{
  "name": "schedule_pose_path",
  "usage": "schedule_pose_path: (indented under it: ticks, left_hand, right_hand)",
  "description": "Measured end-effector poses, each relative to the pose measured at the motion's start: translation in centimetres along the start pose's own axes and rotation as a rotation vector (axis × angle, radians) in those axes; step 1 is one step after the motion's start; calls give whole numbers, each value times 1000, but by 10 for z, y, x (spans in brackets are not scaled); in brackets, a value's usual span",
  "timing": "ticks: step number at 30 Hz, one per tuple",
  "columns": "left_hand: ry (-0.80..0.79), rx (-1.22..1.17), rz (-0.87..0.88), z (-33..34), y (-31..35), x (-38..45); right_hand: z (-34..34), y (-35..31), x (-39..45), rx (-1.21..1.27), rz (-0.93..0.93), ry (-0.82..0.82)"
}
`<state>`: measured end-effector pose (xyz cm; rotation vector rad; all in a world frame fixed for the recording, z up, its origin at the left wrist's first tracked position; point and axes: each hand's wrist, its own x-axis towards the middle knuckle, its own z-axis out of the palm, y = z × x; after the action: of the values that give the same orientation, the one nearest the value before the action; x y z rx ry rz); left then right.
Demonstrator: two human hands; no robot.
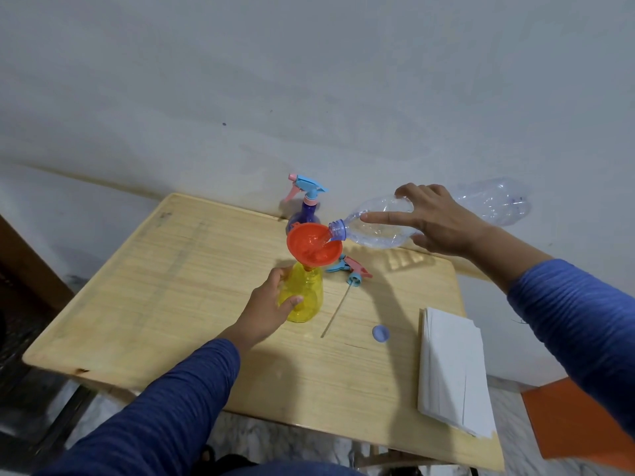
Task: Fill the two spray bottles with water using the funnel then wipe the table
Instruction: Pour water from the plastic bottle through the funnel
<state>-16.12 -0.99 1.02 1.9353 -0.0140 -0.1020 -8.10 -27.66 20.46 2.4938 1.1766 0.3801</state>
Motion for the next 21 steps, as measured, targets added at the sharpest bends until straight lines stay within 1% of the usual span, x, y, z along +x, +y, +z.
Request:
schedule_pose_path:
  ticks: [7,10,13,17,21]
  left_hand:
    - [1,9,0,-1,2,-1]
    - [2,9,1,0,2,-1]
    - [3,14,-1,-1,2,-2]
    - [0,18,1,-1,3,-3]
    - [-5,4,-12,-1,3,-3]
  right_hand:
    - [5,-1,-1,29,28,0]
    - [11,-4,-4,110,82,-13]
    - [20,-9,-9,245,160,5]
    - [30,-19,-15,428,239,88]
    - [38,-24,-20,684,418,256]
